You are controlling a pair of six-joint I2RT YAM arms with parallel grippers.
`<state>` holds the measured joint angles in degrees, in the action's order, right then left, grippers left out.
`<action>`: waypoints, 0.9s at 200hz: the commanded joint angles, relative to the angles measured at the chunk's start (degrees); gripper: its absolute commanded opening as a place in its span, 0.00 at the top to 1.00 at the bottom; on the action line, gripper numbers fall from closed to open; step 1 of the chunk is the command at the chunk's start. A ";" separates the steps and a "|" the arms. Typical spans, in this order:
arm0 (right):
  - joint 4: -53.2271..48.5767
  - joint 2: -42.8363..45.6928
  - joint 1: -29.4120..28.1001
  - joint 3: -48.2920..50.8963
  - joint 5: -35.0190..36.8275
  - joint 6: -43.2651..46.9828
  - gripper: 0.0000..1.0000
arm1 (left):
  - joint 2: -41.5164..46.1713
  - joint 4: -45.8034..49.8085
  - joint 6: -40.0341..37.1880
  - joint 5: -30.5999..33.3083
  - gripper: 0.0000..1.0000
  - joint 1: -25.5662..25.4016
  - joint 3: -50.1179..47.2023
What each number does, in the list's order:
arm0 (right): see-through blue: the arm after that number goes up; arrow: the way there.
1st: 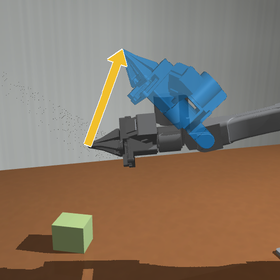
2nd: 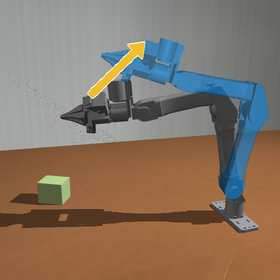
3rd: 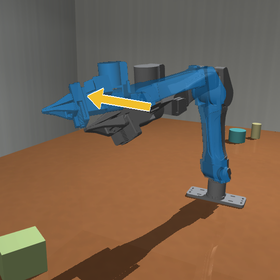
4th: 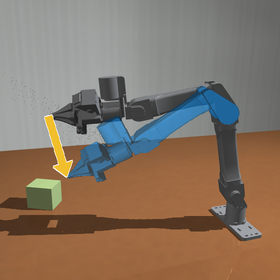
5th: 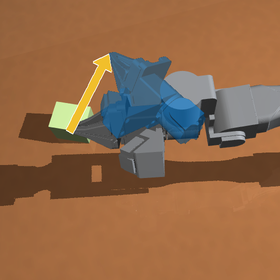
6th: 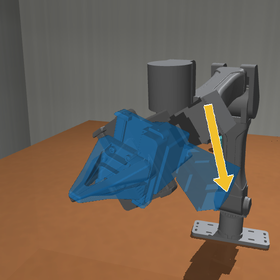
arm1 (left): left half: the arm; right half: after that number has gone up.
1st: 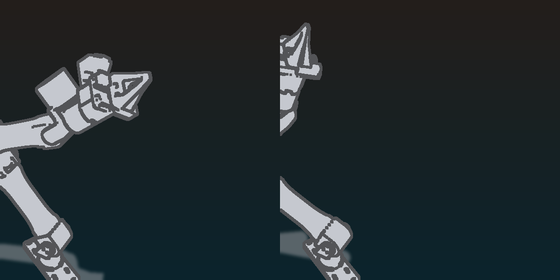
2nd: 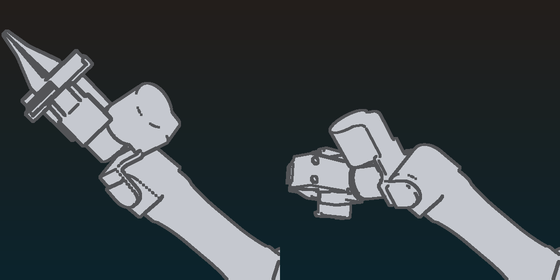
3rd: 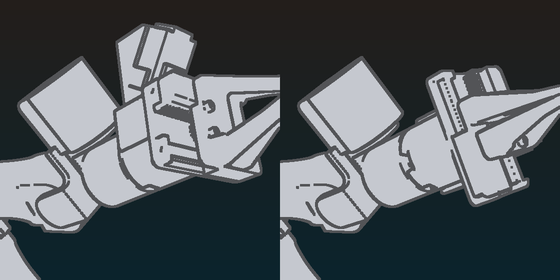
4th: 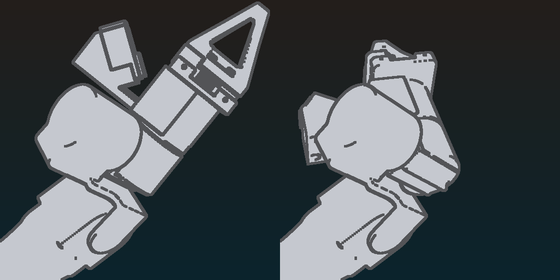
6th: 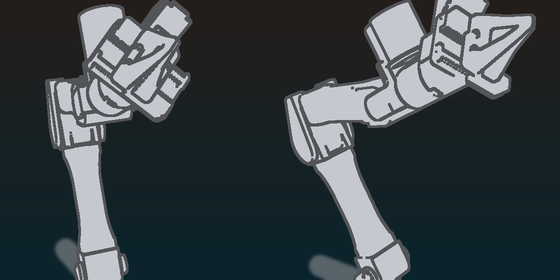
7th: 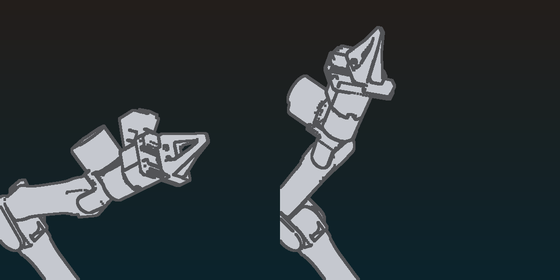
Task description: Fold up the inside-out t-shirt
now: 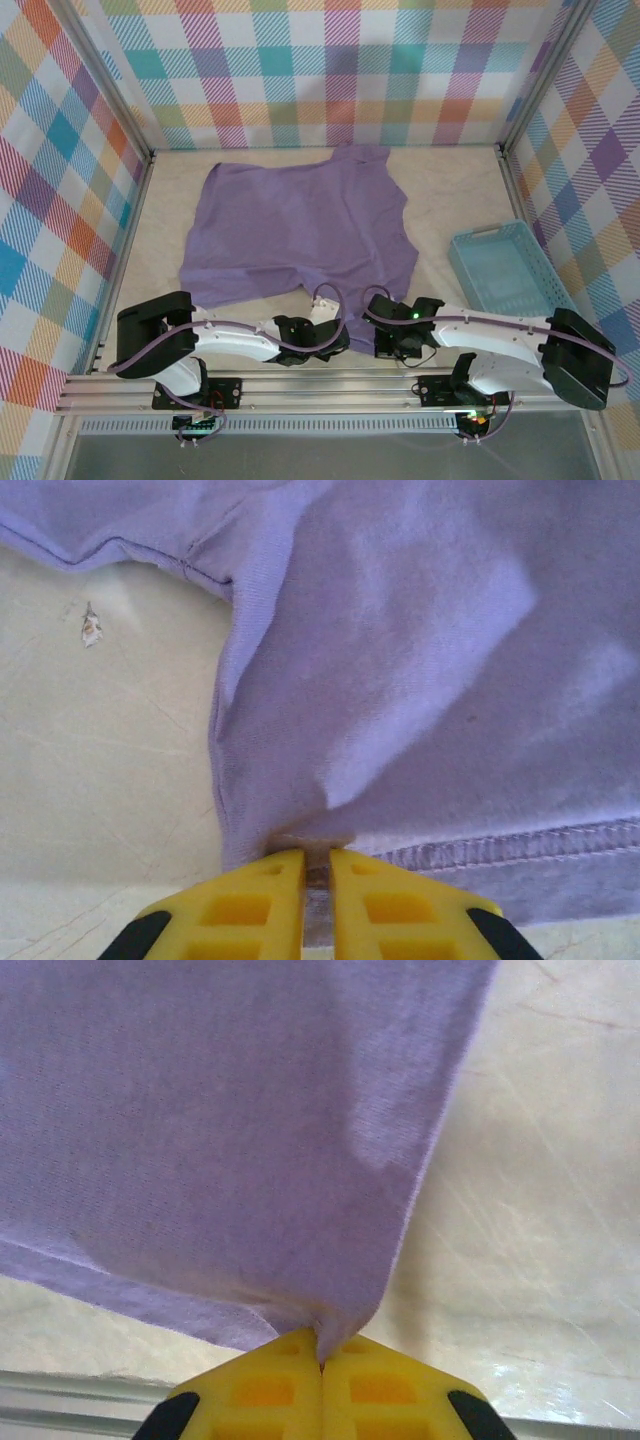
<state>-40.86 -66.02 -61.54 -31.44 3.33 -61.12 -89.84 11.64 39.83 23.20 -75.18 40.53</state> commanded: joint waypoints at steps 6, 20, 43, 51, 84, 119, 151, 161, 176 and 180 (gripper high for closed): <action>-6.36 4.68 -0.25 2.37 -0.25 -1.10 0.96 | -0.80 0.51 1.08 -0.37 0.90 0.73 -0.54; -7.31 6.84 -0.19 3.01 -0.21 -1.27 0.95 | -0.71 0.31 1.00 -0.45 0.93 0.77 -0.64; -7.32 7.66 -0.18 3.00 -0.09 -1.07 0.93 | 0.19 0.57 0.38 -0.32 0.97 0.81 -0.54; -6.63 7.57 -0.22 2.71 0.06 -0.60 0.92 | 0.68 0.83 0.01 -0.25 0.98 0.56 -0.28; -6.57 6.50 -0.01 1.38 2.57 0.06 0.81 | 3.79 2.75 -2.12 1.38 1.00 -2.74 2.12; -7.69 7.56 1.03 0.98 5.33 0.63 0.67 | 5.76 1.99 -1.39 2.15 1.00 -4.24 1.30; -9.09 6.23 1.00 -3.09 7.81 6.84 0.59 | 7.38 3.01 1.64 4.87 0.96 -4.14 -0.81; -7.90 4.96 0.74 -4.38 7.67 9.64 0.57 | 8.25 2.69 2.52 5.10 0.93 -3.74 -1.79; -5.02 3.01 -0.20 -6.10 6.98 13.85 0.55 | 9.98 1.85 4.06 5.07 0.90 -2.39 -3.80; -4.10 2.52 -0.56 -6.48 6.87 14.79 0.55 | 10.73 1.27 4.34 4.80 0.88 -1.90 -4.61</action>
<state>-47.72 -61.23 -60.86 -34.52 9.45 -54.41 -82.70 13.15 41.08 26.17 -78.74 39.38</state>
